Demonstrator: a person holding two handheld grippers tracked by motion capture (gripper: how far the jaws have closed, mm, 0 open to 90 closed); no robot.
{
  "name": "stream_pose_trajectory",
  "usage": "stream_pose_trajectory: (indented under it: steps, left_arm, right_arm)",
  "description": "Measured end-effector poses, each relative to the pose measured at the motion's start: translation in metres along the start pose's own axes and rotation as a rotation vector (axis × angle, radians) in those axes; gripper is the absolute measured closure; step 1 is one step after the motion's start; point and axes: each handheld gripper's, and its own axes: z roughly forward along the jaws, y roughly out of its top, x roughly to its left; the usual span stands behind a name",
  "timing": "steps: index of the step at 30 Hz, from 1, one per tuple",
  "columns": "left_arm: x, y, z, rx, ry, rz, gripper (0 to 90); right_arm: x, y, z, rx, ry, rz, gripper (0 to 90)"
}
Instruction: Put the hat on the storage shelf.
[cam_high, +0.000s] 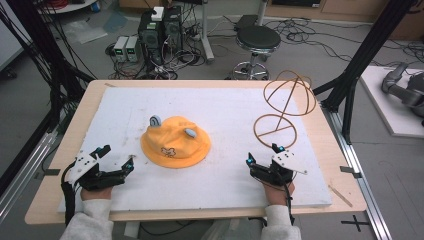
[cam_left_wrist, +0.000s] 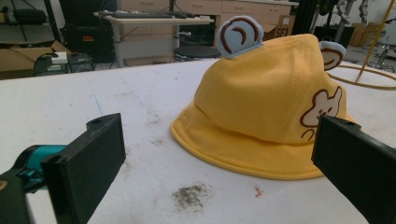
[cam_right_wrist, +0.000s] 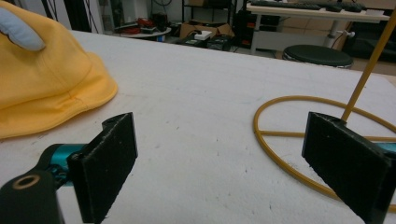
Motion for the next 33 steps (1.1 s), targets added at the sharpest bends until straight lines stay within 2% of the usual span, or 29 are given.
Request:
stream_pose_trajectory:
  steps: [3,8,11,15,17,28,29,33]
  left_arm:
    - [0.000,0.000,0.000,0.004,-0.001,0.002,3.2]
    - [0.000,0.000,0.000,0.004,-0.001,0.002,3.2]
    - [0.000,0.000,0.000,0.004,-0.001,0.008,3.2]
    - [-0.001,0.000,0.000,0.007,0.000,0.014,3.2]
    - [0.000,0.000,0.000,0.006,-0.001,0.009,3.2]
    - [0.000,0.000,0.001,0.007,-0.004,0.008,3.1]
    - [0.000,0.000,0.001,0.008,-0.004,0.007,3.1]
    - [0.000,0.000,0.001,0.008,-0.003,0.004,3.2]
  right_arm:
    - [0.002,0.000,0.000,0.001,-0.005,-0.031,9.9]
    - [0.006,0.001,0.001,0.003,0.000,-0.042,9.9]
    - [0.011,0.002,0.003,0.006,0.014,-0.032,10.0]
    - [0.018,0.006,0.006,-0.012,0.025,-0.046,9.9]
    - [0.023,0.008,0.007,-0.015,0.035,-0.038,10.0]
    - [0.038,0.026,0.016,-0.041,0.078,-0.060,10.0]
    - [0.040,0.029,0.019,-0.044,0.087,-0.073,10.0]
    - [0.047,0.034,0.024,-0.042,0.118,-0.069,10.0]
